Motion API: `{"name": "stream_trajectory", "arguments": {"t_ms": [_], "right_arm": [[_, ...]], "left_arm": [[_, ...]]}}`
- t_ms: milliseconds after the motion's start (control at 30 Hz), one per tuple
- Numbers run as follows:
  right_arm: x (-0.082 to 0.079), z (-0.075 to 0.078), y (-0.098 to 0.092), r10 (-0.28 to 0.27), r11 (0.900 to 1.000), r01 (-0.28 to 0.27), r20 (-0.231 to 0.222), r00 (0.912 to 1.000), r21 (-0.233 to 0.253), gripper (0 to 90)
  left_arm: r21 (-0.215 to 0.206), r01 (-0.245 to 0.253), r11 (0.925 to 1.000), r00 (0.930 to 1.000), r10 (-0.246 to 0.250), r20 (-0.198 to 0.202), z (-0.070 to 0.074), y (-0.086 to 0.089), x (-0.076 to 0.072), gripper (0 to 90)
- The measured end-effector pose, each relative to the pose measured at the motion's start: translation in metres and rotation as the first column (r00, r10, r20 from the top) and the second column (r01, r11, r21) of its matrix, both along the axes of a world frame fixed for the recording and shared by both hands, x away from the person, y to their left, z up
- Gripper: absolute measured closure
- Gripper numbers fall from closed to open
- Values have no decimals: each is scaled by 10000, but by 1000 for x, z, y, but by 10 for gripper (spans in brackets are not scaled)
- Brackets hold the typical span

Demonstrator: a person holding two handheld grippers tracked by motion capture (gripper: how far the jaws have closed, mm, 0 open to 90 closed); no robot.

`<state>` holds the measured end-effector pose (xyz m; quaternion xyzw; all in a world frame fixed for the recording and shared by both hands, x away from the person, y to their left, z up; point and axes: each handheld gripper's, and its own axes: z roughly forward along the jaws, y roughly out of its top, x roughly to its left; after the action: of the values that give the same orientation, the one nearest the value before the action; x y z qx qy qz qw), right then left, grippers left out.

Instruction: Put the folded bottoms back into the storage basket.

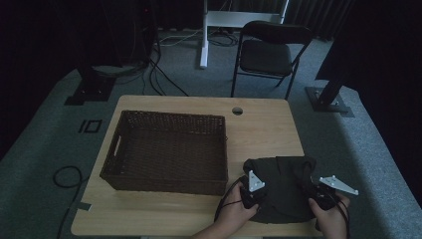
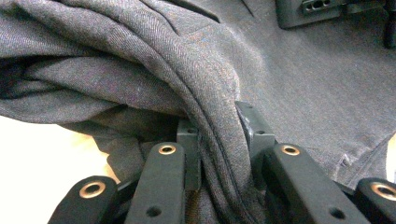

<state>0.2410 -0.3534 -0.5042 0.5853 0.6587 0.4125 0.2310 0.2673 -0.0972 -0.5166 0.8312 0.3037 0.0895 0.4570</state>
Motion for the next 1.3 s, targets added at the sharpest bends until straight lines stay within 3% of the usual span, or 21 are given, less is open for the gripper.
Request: {"name": "stream_trajectory", "arguments": {"t_ms": [600,900,1300], "right_arm": [[2,45,2,-11,9999,1,871,9962,117,659],[11,81,10,95,9993,-145,1408,9900,345,659],[28,114,37,424,9984,-488,1949,9799,278,660]], "left_arm": [[-344,171,9993,9989,-155,446,49,9,13,744],[-600,235,9979,9967,-188,786,89,25,26,744],[-776,38,9970,9945,43,1044,121,55,40,743]]}}
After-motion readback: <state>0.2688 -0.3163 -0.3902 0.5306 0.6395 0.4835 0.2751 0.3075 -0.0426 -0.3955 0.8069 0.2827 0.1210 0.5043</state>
